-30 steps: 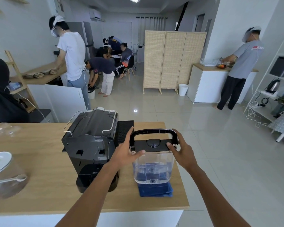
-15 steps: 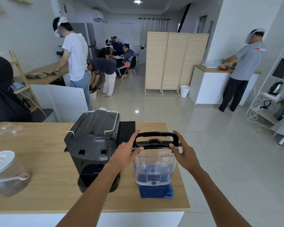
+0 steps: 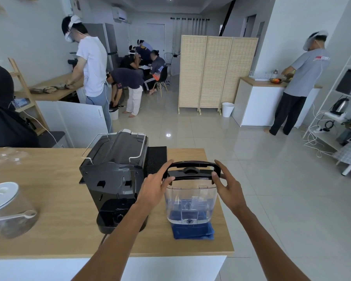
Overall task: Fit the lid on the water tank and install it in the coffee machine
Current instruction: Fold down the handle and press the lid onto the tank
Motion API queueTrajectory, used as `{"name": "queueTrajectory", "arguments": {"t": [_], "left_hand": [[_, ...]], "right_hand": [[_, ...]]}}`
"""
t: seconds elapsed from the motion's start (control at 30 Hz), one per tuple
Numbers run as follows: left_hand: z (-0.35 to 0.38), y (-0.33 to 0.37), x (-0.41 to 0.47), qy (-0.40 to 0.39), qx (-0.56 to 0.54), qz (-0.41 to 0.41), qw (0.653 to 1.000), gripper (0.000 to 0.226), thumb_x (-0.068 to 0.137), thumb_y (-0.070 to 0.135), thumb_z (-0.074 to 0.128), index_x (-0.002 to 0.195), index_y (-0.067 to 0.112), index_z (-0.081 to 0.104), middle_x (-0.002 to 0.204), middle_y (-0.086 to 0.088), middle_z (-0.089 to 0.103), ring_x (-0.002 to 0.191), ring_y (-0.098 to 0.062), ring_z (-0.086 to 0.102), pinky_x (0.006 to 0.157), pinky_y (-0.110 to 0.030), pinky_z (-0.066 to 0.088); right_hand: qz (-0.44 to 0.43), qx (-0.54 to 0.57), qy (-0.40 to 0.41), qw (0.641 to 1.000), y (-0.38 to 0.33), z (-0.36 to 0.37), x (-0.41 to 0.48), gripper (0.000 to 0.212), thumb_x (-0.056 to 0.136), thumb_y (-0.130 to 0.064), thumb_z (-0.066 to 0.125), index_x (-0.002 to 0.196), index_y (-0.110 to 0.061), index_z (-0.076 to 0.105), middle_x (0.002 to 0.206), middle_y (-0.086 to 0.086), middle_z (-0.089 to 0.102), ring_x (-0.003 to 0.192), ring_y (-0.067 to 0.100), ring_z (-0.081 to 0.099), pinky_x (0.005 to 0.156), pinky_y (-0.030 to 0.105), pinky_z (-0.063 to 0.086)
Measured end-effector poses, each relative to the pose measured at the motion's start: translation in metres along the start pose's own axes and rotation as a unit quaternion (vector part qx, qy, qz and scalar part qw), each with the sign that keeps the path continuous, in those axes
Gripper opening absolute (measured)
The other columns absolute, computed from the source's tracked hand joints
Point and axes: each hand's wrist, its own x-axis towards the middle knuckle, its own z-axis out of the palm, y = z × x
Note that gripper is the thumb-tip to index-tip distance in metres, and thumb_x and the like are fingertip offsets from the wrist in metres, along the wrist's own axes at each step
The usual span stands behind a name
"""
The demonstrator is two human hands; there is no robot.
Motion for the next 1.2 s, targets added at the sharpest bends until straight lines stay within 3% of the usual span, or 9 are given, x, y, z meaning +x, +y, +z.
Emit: {"name": "queueTrajectory", "arguments": {"t": [0.1,0.23,0.37,0.63,0.8,0.9,1.03,1.13,1.2], "left_hand": [[0.001,0.006,-0.006,0.021,-0.039,-0.022,0.999,0.06,0.094,0.055,0.057,0.149,0.044,0.036,0.053,0.002,0.055,0.048,-0.003,0.043,0.054,-0.021,0.049],[0.0,0.019,-0.008,0.036,-0.102,-0.094,0.99,0.058,0.086,0.057,0.068,0.139,0.035,0.056,0.113,0.021,0.064,0.098,0.0,0.057,0.094,-0.023,0.046],[0.002,0.021,-0.001,0.039,-0.146,-0.168,0.974,0.06,0.089,0.076,0.043,0.132,0.039,0.063,0.129,0.014,0.068,0.123,-0.011,0.061,0.109,-0.043,0.046],[0.005,0.025,-0.006,-0.033,-0.039,-0.171,0.984,0.058,0.097,0.059,0.047,0.151,0.04,0.04,0.113,-0.025,0.071,0.08,-0.031,0.07,0.077,-0.041,0.058],[0.003,0.027,-0.01,-0.04,-0.043,-0.16,0.985,0.062,0.096,0.057,0.05,0.153,0.037,0.036,0.047,0.008,0.052,0.035,-0.002,0.043,0.057,-0.032,0.049],[0.002,0.028,-0.015,-0.068,-0.041,-0.15,0.985,0.071,0.093,0.059,0.054,0.156,0.038,0.028,0.064,-0.008,0.068,0.066,-0.015,0.069,0.074,-0.046,0.056],[0.005,0.025,-0.019,-0.091,-0.028,-0.122,0.988,0.08,0.09,0.064,0.053,0.158,0.04,0.02,0.069,-0.015,0.067,0.052,-0.01,0.056,0.068,-0.038,0.053],[0.008,0.02,-0.017,-0.085,-0.016,-0.131,0.988,0.085,0.082,0.078,0.044,0.156,0.046,0.018,0.107,-0.035,0.066,0.09,-0.041,0.067,0.083,-0.046,0.056],[0.01,0.017,-0.016,-0.086,0.003,-0.131,0.988,0.087,0.078,0.084,0.035,0.155,0.048,0.019,0.097,-0.031,0.067,0.097,-0.044,0.066,0.083,-0.045,0.056]], "right_hand": [[0.011,0.029,0.017,0.999,-0.001,0.003,-0.002,0.051,0.099,-0.048,0.048,0.148,-0.038,0.044,0.124,-0.019,0.06,0.115,0.004,0.057,0.09,0.015,0.047],[0.035,0.078,0.026,0.996,0.006,0.005,-0.002,0.044,0.095,-0.057,0.048,0.137,-0.043,0.054,0.122,-0.01,0.07,0.119,0.012,0.063,0.097,0.043,0.057],[0.048,0.091,0.011,0.995,0.005,0.006,-0.001,0.057,0.09,-0.065,0.044,0.14,-0.038,0.056,0.132,-0.001,0.068,0.121,0.024,0.063,0.102,0.039,0.053],[0.056,0.024,-0.017,0.998,0.005,0.015,-0.002,0.062,0.095,-0.054,0.053,0.153,-0.036,0.039,0.139,0.002,0.061,0.127,0.021,0.058,0.106,0.034,0.047],[0.052,0.019,-0.026,0.998,0.006,0.013,-0.004,0.062,0.096,-0.05,0.054,0.154,-0.032,0.038,0.138,0.002,0.061,0.125,0.021,0.058,0.103,0.032,0.049],[0.049,-0.002,-0.035,0.998,0.006,0.013,-0.003,0.061,0.098,-0.049,0.05,0.155,-0.03,0.036,0.134,0.002,0.062,0.117,0.017,0.059,0.097,0.026,0.046],[0.042,-0.037,-0.042,0.998,0.009,0.014,0.0,0.064,0.096,-0.058,0.042,0.155,-0.034,0.033,0.12,0.003,0.066,0.101,0.012,0.059,0.087,0.022,0.046],[0.033,-0.058,-0.049,0.997,0.01,0.014,0.003,0.071,0.09,-0.067,0.034,0.154,-0.037,0.032,0.108,0.003,0.065,0.097,0.015,0.061,0.08,0.02,0.045],[0.034,-0.076,-0.05,0.995,0.01,0.014,0.005,0.072,0.089,-0.07,0.03,0.154,-0.039,0.032,0.105,0.003,0.062,0.094,0.015,0.061,0.08,0.022,0.046]]}}
